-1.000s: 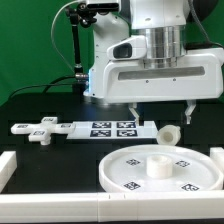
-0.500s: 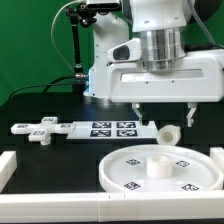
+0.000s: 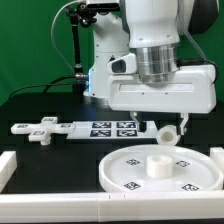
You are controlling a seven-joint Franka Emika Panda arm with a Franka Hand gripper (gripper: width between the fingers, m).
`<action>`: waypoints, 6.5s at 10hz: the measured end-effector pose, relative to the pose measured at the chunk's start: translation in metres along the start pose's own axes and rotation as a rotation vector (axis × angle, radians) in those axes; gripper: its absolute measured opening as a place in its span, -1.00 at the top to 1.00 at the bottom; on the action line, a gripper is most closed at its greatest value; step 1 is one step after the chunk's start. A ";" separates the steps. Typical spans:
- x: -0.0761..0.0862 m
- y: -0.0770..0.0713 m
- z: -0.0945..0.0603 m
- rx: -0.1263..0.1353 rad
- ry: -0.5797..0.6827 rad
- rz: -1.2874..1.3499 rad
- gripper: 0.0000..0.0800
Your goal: Assemble round table
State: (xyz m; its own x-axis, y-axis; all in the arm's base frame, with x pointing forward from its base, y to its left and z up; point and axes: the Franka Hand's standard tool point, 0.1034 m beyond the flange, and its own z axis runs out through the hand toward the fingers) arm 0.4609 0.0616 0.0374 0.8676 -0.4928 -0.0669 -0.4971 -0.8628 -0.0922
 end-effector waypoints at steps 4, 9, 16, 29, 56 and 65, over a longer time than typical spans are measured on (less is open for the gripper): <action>0.005 0.000 -0.006 -0.033 -0.313 -0.032 -0.62; 0.003 -0.011 -0.017 -0.065 -0.645 -0.013 -0.62; -0.007 -0.009 0.012 -0.031 -0.759 -0.150 -0.62; -0.026 -0.002 0.028 -0.057 -0.778 -0.133 -0.02; 0.104 -0.022 -0.076 0.058 0.505 -0.495 -0.02; 0.095 -0.034 -0.065 0.060 0.485 -0.523 -0.02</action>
Offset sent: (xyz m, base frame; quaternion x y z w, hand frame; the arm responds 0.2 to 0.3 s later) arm 0.0138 0.0188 0.0094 0.0258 -0.2061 0.0031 0.9782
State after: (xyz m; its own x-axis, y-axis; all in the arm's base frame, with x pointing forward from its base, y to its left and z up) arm 0.5608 0.0367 0.0988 0.8932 -0.0227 0.4491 -0.0018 -0.9989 -0.0468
